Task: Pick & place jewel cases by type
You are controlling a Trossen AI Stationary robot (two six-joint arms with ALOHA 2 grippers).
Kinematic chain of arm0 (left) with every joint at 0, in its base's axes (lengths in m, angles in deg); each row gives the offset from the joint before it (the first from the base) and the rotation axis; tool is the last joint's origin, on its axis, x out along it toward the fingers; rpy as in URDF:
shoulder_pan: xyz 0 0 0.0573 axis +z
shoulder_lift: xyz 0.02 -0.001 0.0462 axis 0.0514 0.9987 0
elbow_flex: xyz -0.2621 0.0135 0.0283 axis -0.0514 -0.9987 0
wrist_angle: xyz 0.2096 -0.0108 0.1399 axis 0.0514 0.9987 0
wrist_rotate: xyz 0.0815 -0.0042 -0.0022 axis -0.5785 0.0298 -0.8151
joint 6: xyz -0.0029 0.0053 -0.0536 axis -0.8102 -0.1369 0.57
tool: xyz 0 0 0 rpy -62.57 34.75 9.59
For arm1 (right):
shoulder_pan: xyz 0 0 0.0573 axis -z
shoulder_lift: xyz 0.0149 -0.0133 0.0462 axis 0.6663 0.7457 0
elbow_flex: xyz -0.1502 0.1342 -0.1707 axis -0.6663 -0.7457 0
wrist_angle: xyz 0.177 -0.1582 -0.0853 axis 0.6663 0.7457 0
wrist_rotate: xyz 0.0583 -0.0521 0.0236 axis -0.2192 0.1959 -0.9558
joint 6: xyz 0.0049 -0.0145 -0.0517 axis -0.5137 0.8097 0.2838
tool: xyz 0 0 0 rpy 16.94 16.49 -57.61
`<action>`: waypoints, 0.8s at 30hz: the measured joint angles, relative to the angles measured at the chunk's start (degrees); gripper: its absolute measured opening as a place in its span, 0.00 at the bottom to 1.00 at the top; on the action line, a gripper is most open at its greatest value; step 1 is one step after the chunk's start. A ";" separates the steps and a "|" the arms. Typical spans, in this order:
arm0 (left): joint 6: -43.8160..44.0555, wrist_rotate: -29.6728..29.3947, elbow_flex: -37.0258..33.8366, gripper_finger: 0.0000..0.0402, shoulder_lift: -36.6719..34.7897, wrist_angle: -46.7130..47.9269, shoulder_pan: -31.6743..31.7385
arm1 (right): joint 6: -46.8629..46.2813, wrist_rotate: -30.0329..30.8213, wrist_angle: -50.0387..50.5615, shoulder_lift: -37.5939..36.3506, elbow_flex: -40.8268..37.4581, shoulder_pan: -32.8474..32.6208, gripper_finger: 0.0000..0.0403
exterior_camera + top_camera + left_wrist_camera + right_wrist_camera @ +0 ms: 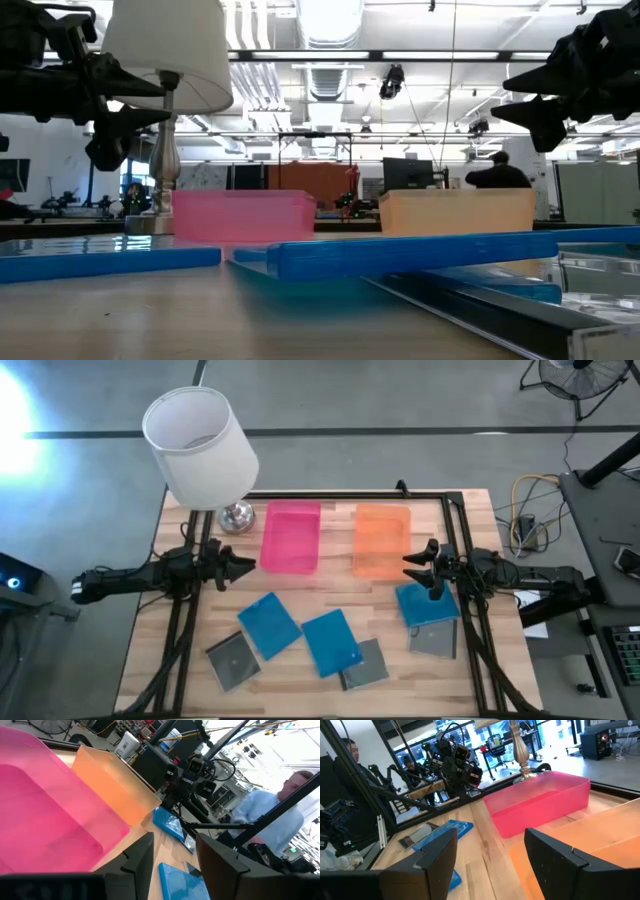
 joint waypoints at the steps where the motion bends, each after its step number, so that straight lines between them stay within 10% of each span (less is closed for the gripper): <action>1: -0.01 0.00 -0.01 0.33 0.01 0.00 0.00 | 0.00 -0.02 0.02 0.02 0.00 0.00 0.56; 19: -0.01 0.02 0.00 0.33 0.01 0.00 0.00 | -0.82 -0.03 -0.74 0.02 0.00 0.02 0.56; 24: 0.00 0.00 -0.01 0.33 0.02 0.00 0.00 | -18.93 -4.13 -1.16 0.02 0.00 0.00 0.56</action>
